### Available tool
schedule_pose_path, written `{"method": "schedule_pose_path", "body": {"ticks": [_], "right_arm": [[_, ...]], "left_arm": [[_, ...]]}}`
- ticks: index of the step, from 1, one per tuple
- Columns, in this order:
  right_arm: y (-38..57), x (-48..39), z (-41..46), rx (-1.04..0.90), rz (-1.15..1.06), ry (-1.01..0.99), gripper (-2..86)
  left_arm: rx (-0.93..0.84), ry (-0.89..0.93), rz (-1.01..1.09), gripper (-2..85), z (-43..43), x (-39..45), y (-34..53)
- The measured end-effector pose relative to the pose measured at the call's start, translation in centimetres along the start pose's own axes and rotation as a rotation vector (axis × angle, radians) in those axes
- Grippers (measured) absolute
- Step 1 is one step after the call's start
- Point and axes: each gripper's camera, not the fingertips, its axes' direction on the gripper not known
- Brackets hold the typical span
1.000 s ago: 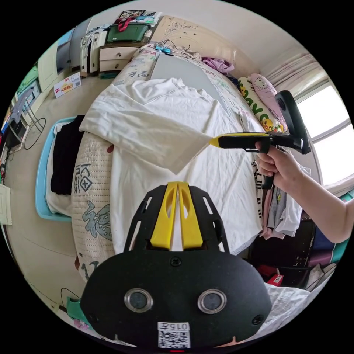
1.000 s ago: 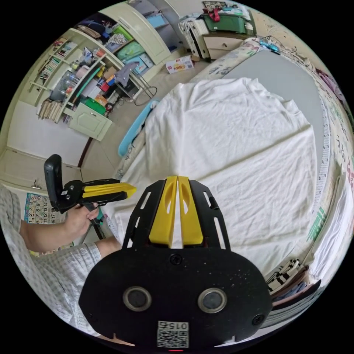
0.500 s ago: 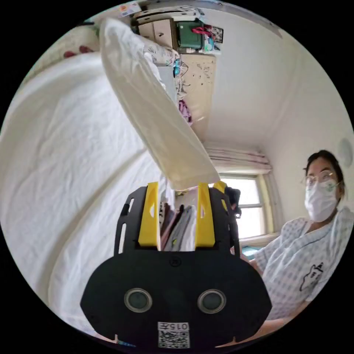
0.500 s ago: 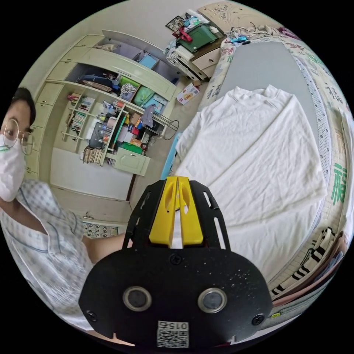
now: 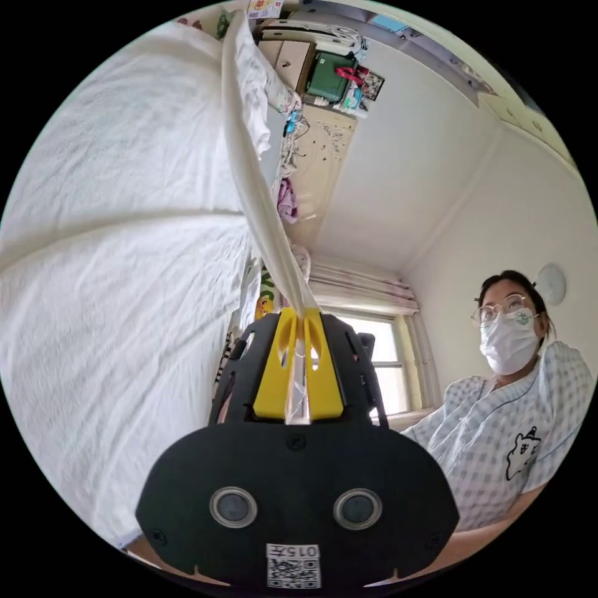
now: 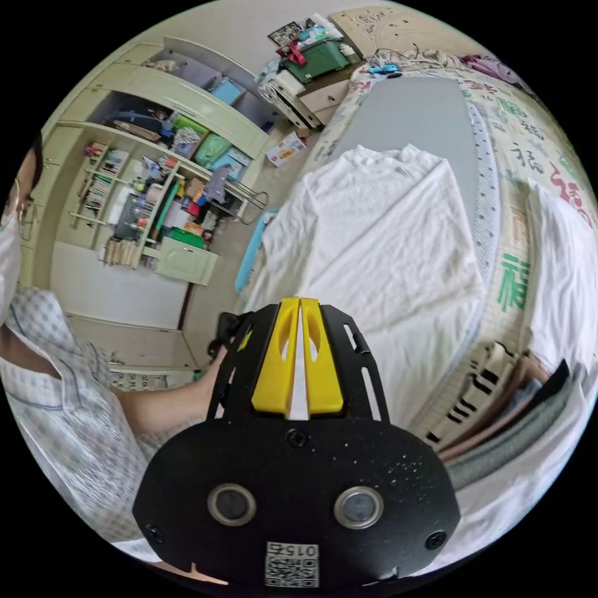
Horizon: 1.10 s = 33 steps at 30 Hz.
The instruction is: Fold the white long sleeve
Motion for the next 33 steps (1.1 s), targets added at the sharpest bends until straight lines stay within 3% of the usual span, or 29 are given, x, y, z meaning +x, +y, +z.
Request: {"method": "schedule_pose_path", "body": {"ticks": [7, 17, 29, 33], "right_arm": [[4.8, 2.2, -1.0, -0.092, 0.188, 0.196, -0.3], [4.8, 1.9, -2.2, -0.077, 0.255, 0.416, -0.4], [5.1, 3.1, -1.0, -0.134, 0.409, 0.366, 2.4], [3.9, 2.5, -2.3, -0.102, 0.389, 0.358, 3.3]], "left_arm": [[-0.261, -0.201, -0.07, -0.4, 5.4, -1.4, 2.5], [-0.443, -0.296, -0.005, 0.3, 11.5, -1.1, 2.3], [-0.578, -0.431, -0.011, 5.7, 7.0, 0.2, -0.3], [-0.514, -0.528, 0.06, 5.9, 3.8, 3.0, -3.4]]}}
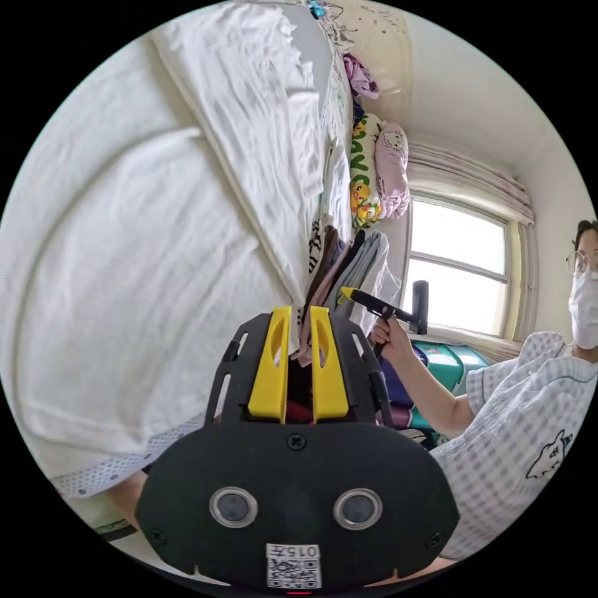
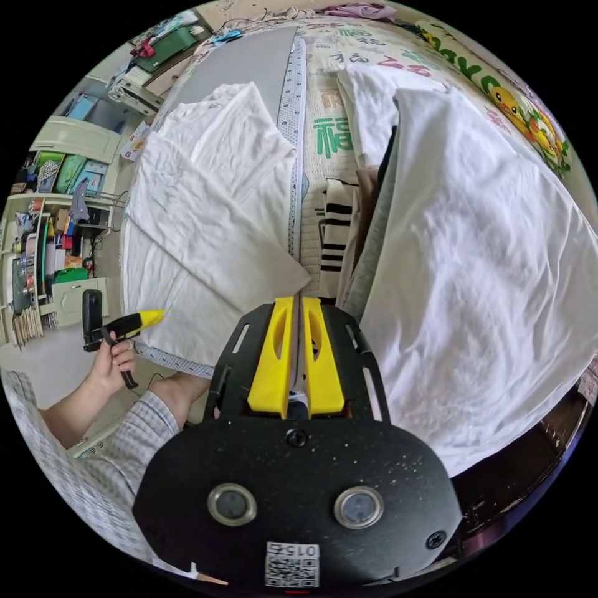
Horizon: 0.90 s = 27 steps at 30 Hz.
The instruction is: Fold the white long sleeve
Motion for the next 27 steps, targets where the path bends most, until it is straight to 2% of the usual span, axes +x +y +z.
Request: {"method": "schedule_pose_path", "body": {"ticks": [3, 5, 10, 13, 18, 23, 27], "right_arm": [[-2.1, -1.7, -1.8, 0.067, -0.083, -0.053, 2.7], [-5.2, -3.7, -3.0, 0.13, -0.155, -0.122, 2.3], [-14.5, -9.9, -4.0, 0.209, -0.322, -0.309, 4.0], [-21.0, -14.6, -3.9, 0.217, -0.4, -0.372, 5.6], [-31.2, -21.0, -1.8, 0.145, -0.463, -0.345, 9.0], [-39.7, -26.4, 1.2, -0.033, -0.546, -0.261, 12.2], [-42.6, -28.8, 3.8, -0.24, -0.597, -0.213, 8.3]], "left_arm": [[0.166, -0.086, -0.028, 6.6, -5.4, -0.3, -1.6], [0.341, -0.148, -0.067, 7.3, -9.7, -0.7, -3.0], [0.559, -0.159, -0.101, 8.2, -14.1, -1.5, -6.5], [0.584, -0.106, -0.143, 9.0, -13.9, -2.7, -8.9], [0.611, -0.031, -0.261, 10.3, -12.8, -4.8, -11.2], [0.658, 0.056, -0.333, 9.7, -12.7, -5.9, -11.8], [0.683, 0.109, -0.351, 8.2, -12.9, -6.5, -12.0]]}}
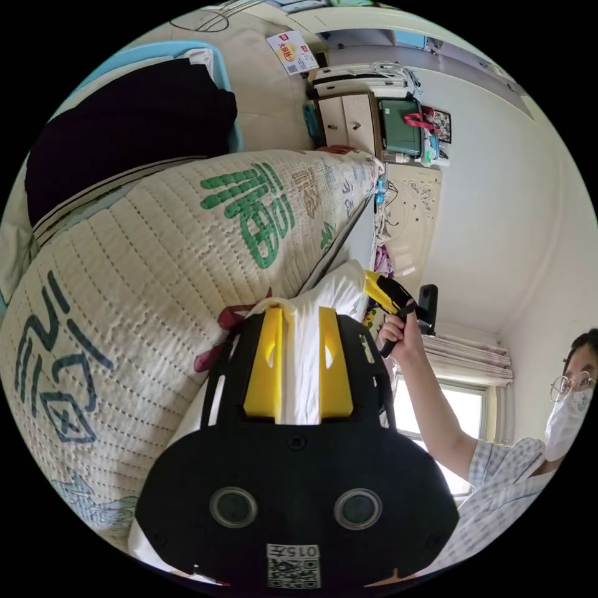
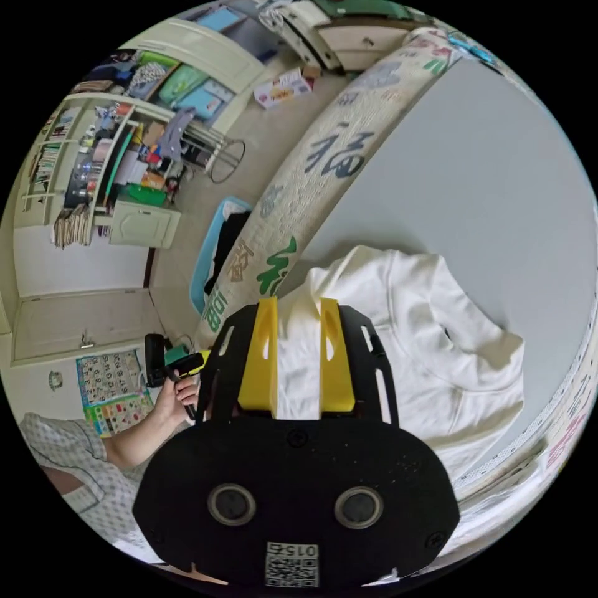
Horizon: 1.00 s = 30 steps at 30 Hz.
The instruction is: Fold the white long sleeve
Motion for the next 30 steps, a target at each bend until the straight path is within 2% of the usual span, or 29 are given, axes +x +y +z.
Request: {"method": "schedule_pose_path", "body": {"ticks": [2, 7, 12, 16, 21, 25, 30], "right_arm": [[-1.0, -0.1, -0.8, 0.03, -0.001, 0.008, 3.0], [-2.2, 0.6, -3.2, 0.191, 0.077, -0.06, -0.4], [-4.8, 0.6, -1.8, 0.175, 0.105, 0.0, -0.6], [-6.2, 0.3, -0.6, 0.105, 0.074, 0.139, 0.7], [-3.0, -0.5, -4.8, 0.186, -0.022, 0.148, 3.6], [5.7, 0.3, -8.2, 0.209, -0.09, 0.123, 4.6], [18.9, 4.2, -7.6, 0.125, 0.064, 0.102, 6.3]], "left_arm": [[0.01, 0.002, 0.002, 5.3, -0.4, -0.1, -0.1], [0.112, 0.135, 0.0, 1.3, -1.9, -0.3, -0.1], [0.194, 0.165, -0.084, 1.0, -2.1, -1.0, -0.7], [0.173, 0.126, -0.085, 1.8, -1.7, -1.1, -1.1], [0.127, 0.128, -0.048, 5.0, -2.3, -0.3, -0.8], [0.021, 0.057, 0.053, 5.7, -3.1, 1.4, 0.3], [-0.334, -0.004, 0.242, 5.5, 0.0, 4.5, 3.7]]}}
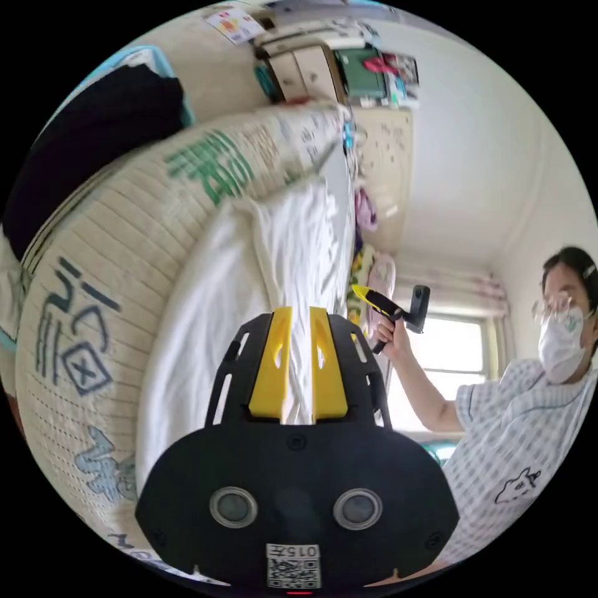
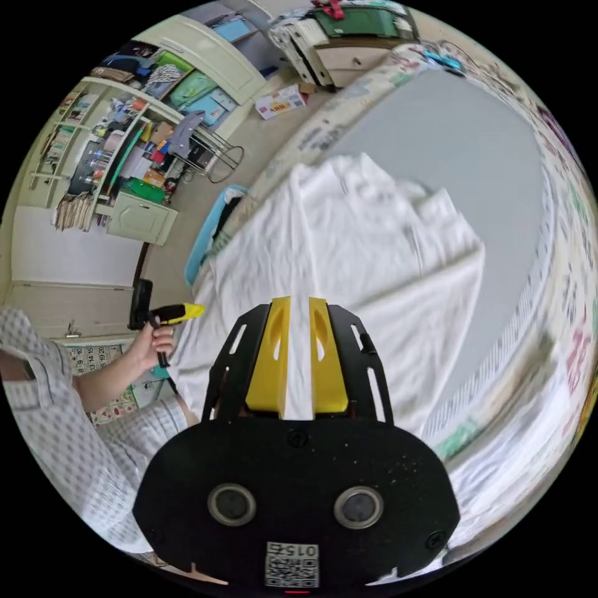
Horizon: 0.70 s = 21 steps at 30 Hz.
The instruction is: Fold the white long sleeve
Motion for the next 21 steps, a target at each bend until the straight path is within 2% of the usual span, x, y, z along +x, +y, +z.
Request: {"method": "schedule_pose_path", "body": {"ticks": [2, 4, 8, 12, 14, 18, 21], "right_arm": [[6.2, 2.6, 1.2, -0.098, 0.12, 0.036, 8.4], [10.1, 4.2, 1.7, -0.172, 0.19, 0.027, 9.5], [15.8, 6.6, 1.6, -0.237, 0.249, 0.039, 10.2], [17.5, 8.3, 2.6, -0.323, 0.222, 0.053, 10.2], [18.0, 9.0, 3.2, -0.374, 0.19, 0.003, 9.3], [18.5, 9.8, 2.1, -0.374, 0.167, -0.028, 6.4], [19.1, 9.9, 0.1, -0.345, 0.133, -0.082, 4.2]], "left_arm": [[-0.206, -0.046, 0.087, 5.5, 3.5, 1.9, 1.5], [-0.333, -0.061, 0.125, 5.7, 6.2, 3.0, 2.8], [-0.48, -0.03, 0.09, 6.2, 11.6, 4.0, 6.0], [-0.538, -0.172, 0.128, 7.0, 14.7, 5.1, 8.4], [-0.474, -0.296, 0.238, 7.3, 14.9, 6.7, 9.2], [-0.448, -0.292, 0.205, 8.0, 14.9, 6.7, 9.3], [-0.445, -0.187, 0.138, 8.3, 15.7, 6.2, 9.5]]}}
